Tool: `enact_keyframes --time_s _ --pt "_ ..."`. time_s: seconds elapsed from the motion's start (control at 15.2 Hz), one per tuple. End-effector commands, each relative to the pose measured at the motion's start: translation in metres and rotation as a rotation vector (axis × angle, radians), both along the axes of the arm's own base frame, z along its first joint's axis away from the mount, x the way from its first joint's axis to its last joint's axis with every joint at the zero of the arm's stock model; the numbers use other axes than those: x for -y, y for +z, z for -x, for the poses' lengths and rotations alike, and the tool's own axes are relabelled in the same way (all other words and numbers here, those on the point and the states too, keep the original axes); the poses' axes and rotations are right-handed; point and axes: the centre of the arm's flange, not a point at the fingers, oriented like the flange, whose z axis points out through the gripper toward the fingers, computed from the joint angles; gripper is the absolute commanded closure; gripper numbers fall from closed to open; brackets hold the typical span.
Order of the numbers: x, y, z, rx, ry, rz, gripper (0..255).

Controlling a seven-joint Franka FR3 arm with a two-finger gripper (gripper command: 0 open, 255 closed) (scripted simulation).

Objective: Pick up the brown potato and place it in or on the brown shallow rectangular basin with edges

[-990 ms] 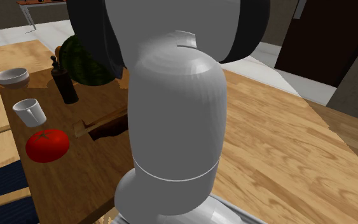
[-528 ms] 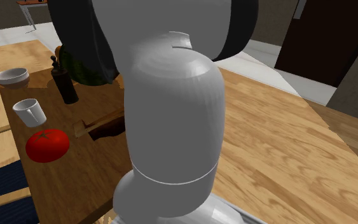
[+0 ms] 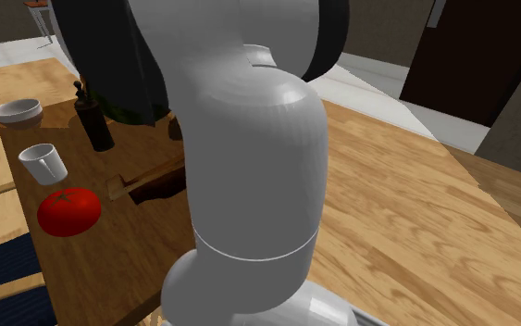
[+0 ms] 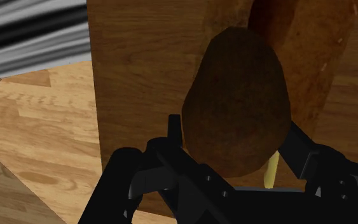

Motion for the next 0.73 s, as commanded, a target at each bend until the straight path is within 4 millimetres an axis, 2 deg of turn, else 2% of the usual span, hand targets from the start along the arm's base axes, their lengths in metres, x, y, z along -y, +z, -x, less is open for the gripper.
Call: enact_keyframes --time_s 0.0,0.2,0.66 --pt "-0.019 0.001 0.021 0.0 -0.002 0.0 255" --pt "-0.045 0.002 0.047 0.0 -0.002 0.0 255" --pt "-0.045 -0.035 0.047 0.0 -0.002 0.0 255"
